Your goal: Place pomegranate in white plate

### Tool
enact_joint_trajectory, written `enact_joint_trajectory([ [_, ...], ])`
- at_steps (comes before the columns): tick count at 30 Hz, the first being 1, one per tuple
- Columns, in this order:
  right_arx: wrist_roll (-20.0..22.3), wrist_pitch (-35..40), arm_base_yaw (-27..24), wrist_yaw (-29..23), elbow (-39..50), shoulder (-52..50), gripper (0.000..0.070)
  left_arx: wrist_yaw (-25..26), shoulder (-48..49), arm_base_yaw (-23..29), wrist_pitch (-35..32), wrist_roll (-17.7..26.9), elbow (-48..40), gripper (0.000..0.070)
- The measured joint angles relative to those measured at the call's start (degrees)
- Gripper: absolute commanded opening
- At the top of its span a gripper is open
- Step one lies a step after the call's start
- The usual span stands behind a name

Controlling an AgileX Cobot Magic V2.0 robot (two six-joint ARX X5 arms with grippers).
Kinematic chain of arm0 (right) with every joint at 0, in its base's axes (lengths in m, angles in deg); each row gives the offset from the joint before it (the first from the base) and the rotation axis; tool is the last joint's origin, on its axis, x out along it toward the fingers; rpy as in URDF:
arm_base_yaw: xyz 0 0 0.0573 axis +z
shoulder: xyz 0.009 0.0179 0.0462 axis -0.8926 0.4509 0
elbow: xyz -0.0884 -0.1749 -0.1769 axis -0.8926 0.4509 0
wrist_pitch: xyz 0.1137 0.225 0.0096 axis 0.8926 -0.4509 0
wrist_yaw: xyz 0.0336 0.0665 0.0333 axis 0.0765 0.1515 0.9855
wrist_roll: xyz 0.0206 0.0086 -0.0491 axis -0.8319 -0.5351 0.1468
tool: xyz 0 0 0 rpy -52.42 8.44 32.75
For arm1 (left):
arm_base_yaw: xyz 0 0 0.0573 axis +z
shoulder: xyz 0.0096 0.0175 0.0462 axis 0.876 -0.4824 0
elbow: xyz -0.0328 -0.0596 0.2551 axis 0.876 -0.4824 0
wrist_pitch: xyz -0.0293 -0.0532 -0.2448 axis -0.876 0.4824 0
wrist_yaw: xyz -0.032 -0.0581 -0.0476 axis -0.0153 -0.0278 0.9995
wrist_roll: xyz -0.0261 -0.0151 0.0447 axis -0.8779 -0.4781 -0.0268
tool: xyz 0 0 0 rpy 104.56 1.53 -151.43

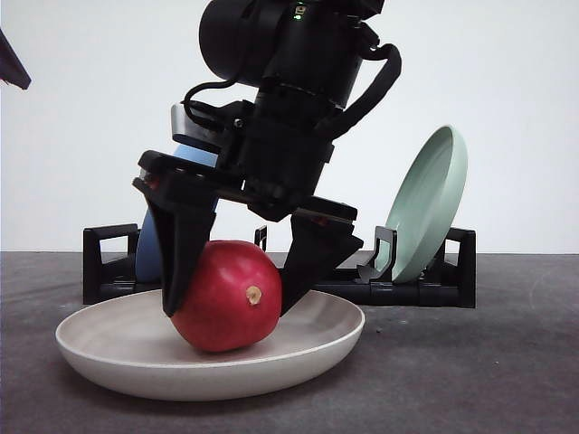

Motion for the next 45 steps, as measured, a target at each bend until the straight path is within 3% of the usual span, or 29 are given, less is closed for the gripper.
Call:
enact_joint_trajectory([
  [6, 0.0, 2.3, 0.0, -2.4, 0.8, -1.3, 0.0665, 0.0, 0.0, 0.0, 0.0, 0.0, 0.0, 0.0353],
  [15, 0.6, 25.7, -1.0, -1.3, 16.7, -19.0, 0.0658, 0.0, 0.0, 0.0, 0.0, 0.0, 0.0, 0.0354],
  [19, 0.9, 31.0, -2.9, 1.9, 25.5, -25.3, 0.0649, 0.0, 0.0, 0.0, 0.0, 0.0, 0.0, 0.0353],
  [31, 1.1, 30.5, -15.1, 8.8, 40.2, -41.3, 0.0626, 0.0, 0.0, 0.0, 1.1, 0.0, 0.0, 0.0353],
  [45, 4.9, 19.3, -30.7, 9.0, 43.2, -53.5, 0.0613, 0.0, 0.0, 0.0, 2.0, -0.1, 0.0, 0.0353],
])
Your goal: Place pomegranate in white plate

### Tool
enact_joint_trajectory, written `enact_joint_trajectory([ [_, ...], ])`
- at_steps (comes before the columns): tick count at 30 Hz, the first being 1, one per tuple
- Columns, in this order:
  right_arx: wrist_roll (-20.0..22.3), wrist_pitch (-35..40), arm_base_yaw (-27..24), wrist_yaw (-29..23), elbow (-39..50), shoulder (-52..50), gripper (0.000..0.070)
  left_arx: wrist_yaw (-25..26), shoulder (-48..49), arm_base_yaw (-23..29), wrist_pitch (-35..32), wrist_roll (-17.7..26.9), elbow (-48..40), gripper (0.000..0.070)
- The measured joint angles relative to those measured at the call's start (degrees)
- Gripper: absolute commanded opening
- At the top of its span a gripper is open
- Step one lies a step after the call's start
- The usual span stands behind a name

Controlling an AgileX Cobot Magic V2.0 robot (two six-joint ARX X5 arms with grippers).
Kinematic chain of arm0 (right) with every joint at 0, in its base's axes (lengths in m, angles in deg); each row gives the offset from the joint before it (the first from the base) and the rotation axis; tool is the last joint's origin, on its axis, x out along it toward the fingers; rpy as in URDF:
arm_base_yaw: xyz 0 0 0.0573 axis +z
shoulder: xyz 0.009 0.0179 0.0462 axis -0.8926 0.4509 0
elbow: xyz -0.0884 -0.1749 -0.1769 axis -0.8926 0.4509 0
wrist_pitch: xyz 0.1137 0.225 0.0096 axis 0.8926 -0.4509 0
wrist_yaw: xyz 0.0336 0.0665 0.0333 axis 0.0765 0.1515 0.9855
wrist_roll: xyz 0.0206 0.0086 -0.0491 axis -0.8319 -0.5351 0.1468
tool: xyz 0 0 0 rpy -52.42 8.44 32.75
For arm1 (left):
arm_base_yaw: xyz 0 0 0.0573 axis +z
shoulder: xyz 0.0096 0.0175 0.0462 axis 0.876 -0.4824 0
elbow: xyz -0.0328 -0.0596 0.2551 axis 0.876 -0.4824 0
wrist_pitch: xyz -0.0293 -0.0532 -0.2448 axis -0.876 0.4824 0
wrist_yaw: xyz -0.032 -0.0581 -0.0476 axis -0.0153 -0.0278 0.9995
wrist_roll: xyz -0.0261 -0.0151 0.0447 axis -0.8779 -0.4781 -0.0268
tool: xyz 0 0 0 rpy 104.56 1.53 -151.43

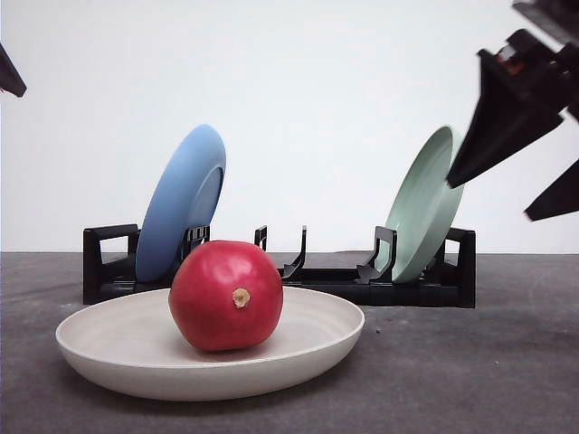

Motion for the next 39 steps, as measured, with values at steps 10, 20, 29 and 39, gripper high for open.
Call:
enact_joint_trajectory([
  [10, 0.8, -0.4, -1.6, -0.1, 0.0, -1.6, 0.0041, 0.0, 0.0, 0.0, 2.4, -0.6, 0.0, 0.0000],
  [20, 0.8, 0.1, -1.6, -0.1, 0.0, -1.6, 0.0015, 0.0, 0.1, 0.0, 3.2, -0.7, 0.0, 0.0000],
  [29, 0.8, 0.1, -1.6, -0.1, 0.0, -1.6, 0.0015, 0.0, 0.1, 0.0, 3.2, -0.7, 0.0, 0.0000],
  [39, 0.8, 0.1, -1.6, -0.1, 0.0, -1.6, 0.0015, 0.0, 7.4, 1.0, -7.4, -0.7, -8.6, 0.0000],
])
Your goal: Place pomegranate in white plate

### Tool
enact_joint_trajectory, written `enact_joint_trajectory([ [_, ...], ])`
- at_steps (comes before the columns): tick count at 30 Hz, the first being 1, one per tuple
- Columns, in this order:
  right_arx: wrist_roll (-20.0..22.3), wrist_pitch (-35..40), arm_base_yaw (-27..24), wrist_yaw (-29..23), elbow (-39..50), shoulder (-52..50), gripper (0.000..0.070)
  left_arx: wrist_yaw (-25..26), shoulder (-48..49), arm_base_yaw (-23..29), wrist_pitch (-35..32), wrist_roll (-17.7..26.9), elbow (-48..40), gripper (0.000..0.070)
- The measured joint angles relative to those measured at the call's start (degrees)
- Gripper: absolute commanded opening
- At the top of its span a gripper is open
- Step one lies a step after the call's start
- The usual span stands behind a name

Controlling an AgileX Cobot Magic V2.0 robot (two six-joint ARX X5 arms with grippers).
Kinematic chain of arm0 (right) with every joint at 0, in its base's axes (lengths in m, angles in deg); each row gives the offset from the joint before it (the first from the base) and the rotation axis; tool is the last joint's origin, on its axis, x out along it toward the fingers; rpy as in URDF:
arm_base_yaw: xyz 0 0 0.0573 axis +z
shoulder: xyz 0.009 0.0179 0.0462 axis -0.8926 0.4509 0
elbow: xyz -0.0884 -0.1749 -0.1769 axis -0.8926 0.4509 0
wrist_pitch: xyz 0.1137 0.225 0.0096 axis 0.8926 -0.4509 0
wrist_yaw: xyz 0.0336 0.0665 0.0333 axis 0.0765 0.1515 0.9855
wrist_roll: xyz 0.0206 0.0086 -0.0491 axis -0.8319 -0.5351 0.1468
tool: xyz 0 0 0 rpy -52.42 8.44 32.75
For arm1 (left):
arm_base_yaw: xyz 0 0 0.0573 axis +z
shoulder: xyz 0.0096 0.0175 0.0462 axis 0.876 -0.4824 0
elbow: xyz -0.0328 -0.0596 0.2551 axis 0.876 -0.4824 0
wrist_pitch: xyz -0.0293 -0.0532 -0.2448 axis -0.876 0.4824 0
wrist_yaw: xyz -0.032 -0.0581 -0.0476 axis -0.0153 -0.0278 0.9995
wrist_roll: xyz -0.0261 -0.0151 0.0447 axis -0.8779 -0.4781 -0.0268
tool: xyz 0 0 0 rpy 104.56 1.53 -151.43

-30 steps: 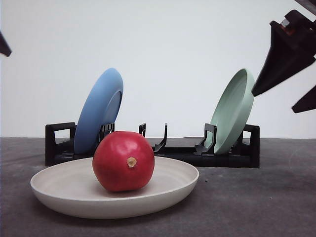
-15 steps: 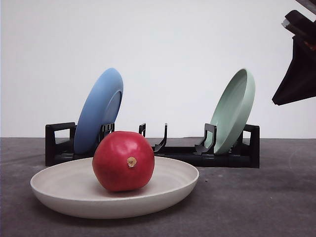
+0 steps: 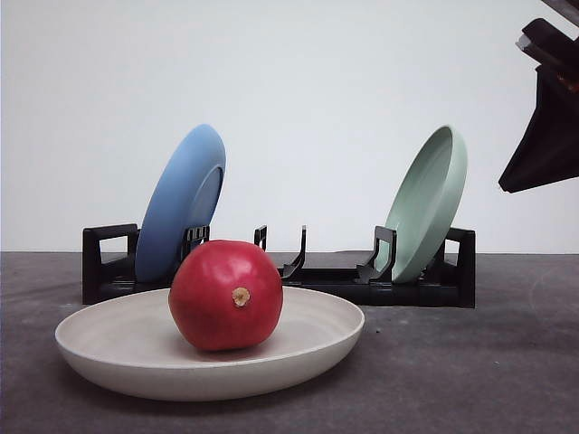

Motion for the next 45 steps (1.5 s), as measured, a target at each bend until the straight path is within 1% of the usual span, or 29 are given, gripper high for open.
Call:
enact_joint_trajectory([
  [3, 0.0, 0.0, 0.0, 0.0, 0.0, 0.0, 0.0015, 0.0, 5.9, 0.9, -7.7, 0.0, -8.1, 0.0000],
  [6, 0.0, 0.0, 0.0, 0.0, 0.0, 0.0, 0.0015, -0.4, 12.4, 1.8, -11.6, 0.0, -14.8, 0.0000],
  [8, 0.0, 0.0, 0.0, 0.0, 0.0, 0.0, 0.0015, -2.1, 17.0, 2.4, -12.0, 0.0, -18.5, 0.0000],
  [10, 0.0, 0.0, 0.0, 0.0, 0.0, 0.0, 0.0015, -4.8, 21.4, 3.0, -12.0, 0.0, -21.8, 0.0000],
  [13, 0.0, 0.0, 0.0, 0.0, 0.0, 0.0, 0.0015, -7.9, 26.2, 4.3, -12.0, -0.1, -25.5, 0.0000],
  [16, 0.0, 0.0, 0.0, 0.0, 0.0, 0.0, 0.0015, -9.2, 29.6, 5.6, -12.0, -0.2, -28.1, 0.0000],
  [21, 0.0, 0.0, 0.0, 0.0, 0.0, 0.0, 0.0015, -9.3, 33.8, 6.7, -9.9, -0.2, -29.0, 0.0000],
  [29, 0.0, 0.5, 0.0, 0.0, 0.0, 0.0, 0.0015, -9.3, 33.9, 6.7, -9.5, -0.2, -29.0, 0.0000],
  [45, 0.0, 6.5, 0.0, 0.0, 0.0, 0.0, 0.0015, -9.3, 33.9, 6.7, -9.5, -0.2, -29.0, 0.0000],
])
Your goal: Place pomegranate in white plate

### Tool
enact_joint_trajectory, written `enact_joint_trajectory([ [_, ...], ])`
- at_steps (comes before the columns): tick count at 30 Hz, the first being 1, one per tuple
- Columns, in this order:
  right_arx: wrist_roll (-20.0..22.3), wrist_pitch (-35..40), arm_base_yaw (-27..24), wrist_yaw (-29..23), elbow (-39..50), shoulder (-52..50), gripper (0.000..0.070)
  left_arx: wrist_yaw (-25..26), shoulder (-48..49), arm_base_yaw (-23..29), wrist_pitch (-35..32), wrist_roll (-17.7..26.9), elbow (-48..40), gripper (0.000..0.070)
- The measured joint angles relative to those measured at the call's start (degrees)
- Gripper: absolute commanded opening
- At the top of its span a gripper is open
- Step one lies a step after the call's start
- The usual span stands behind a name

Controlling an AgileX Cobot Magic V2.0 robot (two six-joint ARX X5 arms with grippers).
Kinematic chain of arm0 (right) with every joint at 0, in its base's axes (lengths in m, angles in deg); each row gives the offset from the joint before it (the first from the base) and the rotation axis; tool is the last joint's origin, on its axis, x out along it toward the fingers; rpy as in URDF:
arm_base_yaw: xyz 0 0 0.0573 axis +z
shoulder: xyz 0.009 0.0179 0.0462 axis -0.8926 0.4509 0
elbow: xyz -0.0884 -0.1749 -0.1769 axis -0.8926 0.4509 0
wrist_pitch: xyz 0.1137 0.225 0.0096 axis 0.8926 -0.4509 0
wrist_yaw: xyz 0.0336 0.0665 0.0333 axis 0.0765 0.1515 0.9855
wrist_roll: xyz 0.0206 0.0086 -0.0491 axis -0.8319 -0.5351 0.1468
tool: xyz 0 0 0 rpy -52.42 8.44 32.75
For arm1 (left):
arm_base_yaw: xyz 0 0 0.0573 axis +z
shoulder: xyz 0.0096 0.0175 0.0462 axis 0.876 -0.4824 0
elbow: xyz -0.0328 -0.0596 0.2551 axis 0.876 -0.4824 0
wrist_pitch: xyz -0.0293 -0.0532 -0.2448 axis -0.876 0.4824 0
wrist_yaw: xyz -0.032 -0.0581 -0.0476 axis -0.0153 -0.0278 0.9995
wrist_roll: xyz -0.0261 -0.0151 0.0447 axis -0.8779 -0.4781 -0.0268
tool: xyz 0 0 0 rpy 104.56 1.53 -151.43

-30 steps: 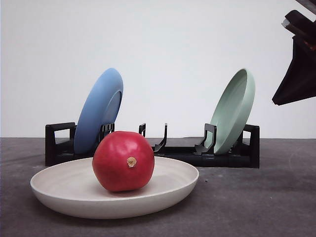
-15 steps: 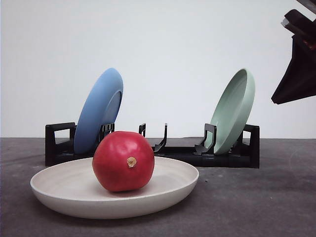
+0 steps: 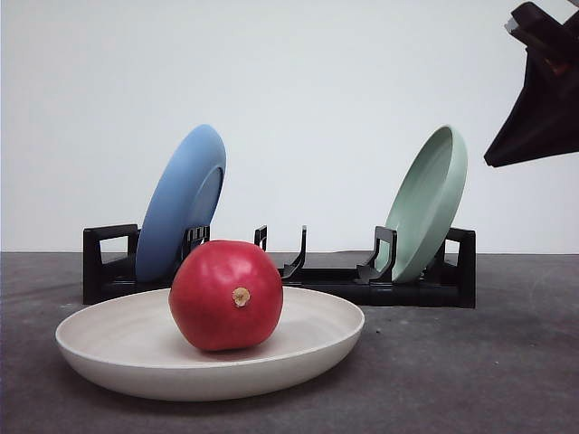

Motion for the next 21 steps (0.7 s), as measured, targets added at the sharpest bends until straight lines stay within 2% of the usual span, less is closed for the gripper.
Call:
enact_joint_trajectory([
  [5, 0.4, 0.6, 0.0, -0.1, 0.0, -0.6, 0.0015, 0.0, 0.0, 0.0, 0.0, 0.0, 0.0, 0.0000],
  [10, 5.2, -0.4, -0.9, -2.5, 0.6, -5.1, 0.0015, 0.0, 0.0, 0.0, 0.0, 0.0, 0.0, 0.0000],
  [14, 7.9, -0.3, -4.1, -7.6, 5.5, -11.9, 0.0015, 0.0, 0.0, 0.0, 0.0, 0.0, 0.0, 0.0000],
  [21, 9.0, -1.0, -10.9, -13.8, 17.7, -27.4, 0.0015, 0.0, 0.0, 0.0, 0.0, 0.0, 0.0, 0.0000],
])
